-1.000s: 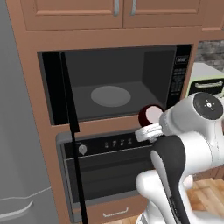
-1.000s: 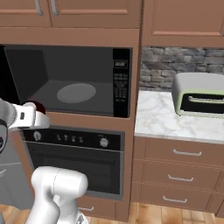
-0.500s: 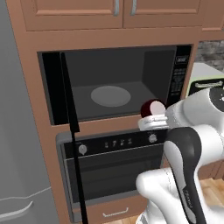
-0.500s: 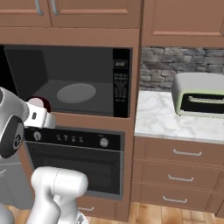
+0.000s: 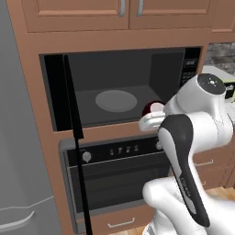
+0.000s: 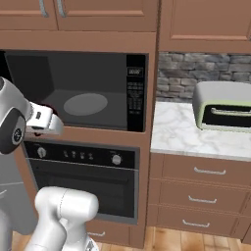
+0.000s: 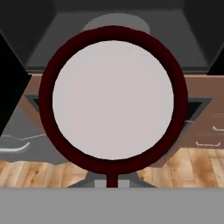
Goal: Pick the mug from the counter and place it inside the microwave. Then close the microwave.
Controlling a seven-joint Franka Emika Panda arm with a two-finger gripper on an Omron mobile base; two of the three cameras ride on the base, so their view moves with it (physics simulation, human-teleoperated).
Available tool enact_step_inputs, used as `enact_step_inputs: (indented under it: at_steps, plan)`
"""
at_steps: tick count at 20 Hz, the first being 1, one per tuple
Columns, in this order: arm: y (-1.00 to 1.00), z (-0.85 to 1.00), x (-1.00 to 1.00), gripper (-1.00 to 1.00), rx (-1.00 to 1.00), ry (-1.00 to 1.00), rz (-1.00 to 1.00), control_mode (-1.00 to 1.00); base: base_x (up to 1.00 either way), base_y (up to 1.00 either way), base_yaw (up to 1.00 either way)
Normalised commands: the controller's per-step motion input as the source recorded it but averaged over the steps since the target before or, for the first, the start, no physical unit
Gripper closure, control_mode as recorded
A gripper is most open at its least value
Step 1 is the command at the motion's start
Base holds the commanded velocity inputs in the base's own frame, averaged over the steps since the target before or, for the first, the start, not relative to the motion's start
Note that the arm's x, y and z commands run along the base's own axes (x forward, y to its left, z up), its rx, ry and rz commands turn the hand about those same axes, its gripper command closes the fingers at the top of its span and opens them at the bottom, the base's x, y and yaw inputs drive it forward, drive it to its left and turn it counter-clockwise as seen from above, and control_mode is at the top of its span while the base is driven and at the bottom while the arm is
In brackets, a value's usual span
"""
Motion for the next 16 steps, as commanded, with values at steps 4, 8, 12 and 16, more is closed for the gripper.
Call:
enact_step_inputs:
  at_steps: [4, 8, 12, 16]
  plan:
    - [0.00, -0.06, 0.31, 1.00, -0.01, 0.00, 0.00, -1.00, 0.00, 0.00, 0.00]
    - [0.00, -0.02, 0.53, 1.00, 0.00, 0.00, 0.00, -1.00, 0.00, 0.00, 0.00]
    - [0.00, -0.10, 0.54, 1.00, 0.00, 0.00, 0.00, -1.00, 0.00, 0.00, 0.00]
    - [0.00, -0.19, 0.70, 1.00, 0.00, 0.02, 0.00, -1.00, 0.00, 0.00, 0.00]
